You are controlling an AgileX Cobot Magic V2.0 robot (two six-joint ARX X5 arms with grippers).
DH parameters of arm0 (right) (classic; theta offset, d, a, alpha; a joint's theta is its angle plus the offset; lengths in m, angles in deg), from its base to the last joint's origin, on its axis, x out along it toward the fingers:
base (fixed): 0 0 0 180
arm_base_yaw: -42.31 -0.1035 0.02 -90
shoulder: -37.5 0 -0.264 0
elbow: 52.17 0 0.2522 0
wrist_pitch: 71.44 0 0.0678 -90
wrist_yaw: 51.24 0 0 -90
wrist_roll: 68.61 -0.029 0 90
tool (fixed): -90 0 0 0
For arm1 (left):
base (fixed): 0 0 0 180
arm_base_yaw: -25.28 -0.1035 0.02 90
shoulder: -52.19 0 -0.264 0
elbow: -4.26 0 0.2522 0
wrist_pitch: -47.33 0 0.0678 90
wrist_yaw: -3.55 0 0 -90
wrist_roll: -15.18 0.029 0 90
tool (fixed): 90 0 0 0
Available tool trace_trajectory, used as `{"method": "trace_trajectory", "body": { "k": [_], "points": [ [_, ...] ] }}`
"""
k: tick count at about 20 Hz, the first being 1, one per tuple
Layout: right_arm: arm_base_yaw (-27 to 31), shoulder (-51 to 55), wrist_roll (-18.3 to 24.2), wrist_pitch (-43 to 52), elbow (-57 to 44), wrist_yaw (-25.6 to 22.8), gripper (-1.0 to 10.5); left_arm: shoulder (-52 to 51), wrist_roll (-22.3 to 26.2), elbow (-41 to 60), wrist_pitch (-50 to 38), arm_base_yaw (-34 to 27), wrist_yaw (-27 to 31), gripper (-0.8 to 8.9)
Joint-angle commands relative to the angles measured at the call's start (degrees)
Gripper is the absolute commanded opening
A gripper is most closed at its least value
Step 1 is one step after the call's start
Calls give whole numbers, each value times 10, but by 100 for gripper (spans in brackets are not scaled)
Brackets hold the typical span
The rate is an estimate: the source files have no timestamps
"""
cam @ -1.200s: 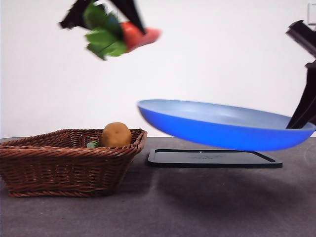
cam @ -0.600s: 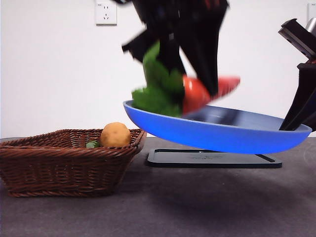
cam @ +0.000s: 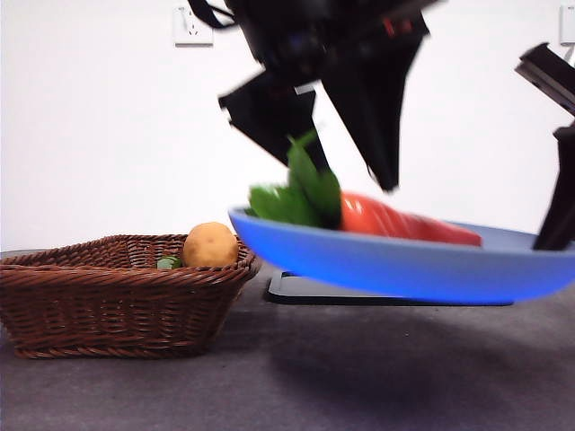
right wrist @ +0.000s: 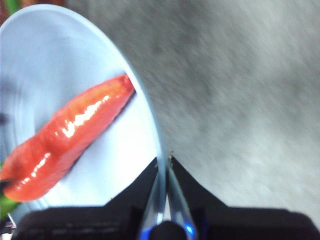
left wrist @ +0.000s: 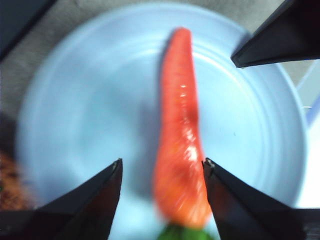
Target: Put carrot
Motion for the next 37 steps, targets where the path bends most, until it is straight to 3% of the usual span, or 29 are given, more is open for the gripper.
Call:
{"method": "trace_trajectory", "body": {
  "k": [1,8,12,17,25,27,30,35,37],
  "points": [
    [0,-25,22,-37,49,-34,3,-58,7,-9,14,-7,2,285],
    [38,-209,89,-47,263,-43,3,-257,7,-9,85,-73,2,285],
    [70,-368,95,-39,420,-42,3,-337,4,-9,109,-91,3,284],
    [82,-522,89,-40,551,-41,3,-360,4,-9,121,-91,24,284],
    [82,-598,89,-38,568,-58,13,-354,0,-9,118,-91,48,284],
    [82,-598,89,-33,568,-63,86,-354,0,-9,118,-91,49,284],
    [82,-598,94,-31,568,-104,300,-354,0,-9,118,-91,62,284],
    [95,-570,101,-55,568,-97,297,-353,6,-9,99,-91,92,283],
    [101,-540,122,-86,568,-97,265,-351,20,-9,85,-94,92,280]
  ]
}}
